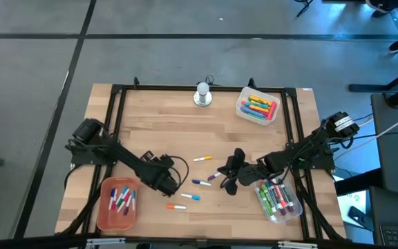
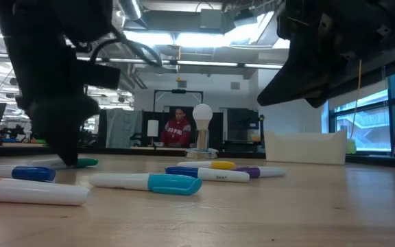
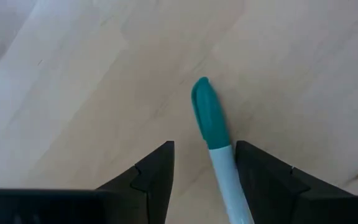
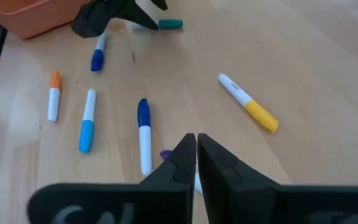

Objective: Pick & Place Markers
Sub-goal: Put the small green highlighter pen into the orange bin

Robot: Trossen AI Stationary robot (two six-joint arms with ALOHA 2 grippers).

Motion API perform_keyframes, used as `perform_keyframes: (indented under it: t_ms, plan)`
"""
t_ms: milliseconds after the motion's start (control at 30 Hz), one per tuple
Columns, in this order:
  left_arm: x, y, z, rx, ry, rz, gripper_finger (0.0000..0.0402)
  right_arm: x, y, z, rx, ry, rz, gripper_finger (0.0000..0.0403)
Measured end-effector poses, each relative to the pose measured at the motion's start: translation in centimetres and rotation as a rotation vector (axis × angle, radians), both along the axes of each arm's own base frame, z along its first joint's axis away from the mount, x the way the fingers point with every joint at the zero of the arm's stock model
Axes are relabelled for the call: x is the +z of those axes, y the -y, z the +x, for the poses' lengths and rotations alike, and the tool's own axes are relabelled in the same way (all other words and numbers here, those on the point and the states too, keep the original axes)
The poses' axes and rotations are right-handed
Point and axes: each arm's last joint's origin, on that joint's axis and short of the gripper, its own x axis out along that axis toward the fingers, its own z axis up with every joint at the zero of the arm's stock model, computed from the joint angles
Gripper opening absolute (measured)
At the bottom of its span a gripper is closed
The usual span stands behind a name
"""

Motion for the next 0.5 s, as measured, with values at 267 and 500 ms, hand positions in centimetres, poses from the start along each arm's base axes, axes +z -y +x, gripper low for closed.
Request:
perform_keyframes:
  t_ms: [267, 500]
  plan:
    - [-0.96, 0.17, 0.21, -0.014, -0.032, 0.005, 0.0164, -0.16, -0.05, -0.11, 0.005, -0.019, 0.03, 0.0018]
    - [-1.12, 0.69, 0.27, -0.083, -0.031, 0.003, 0.0104, -0.14, -0.05, -0.09, 0.002, -0.016, 0.035, 0.0018]
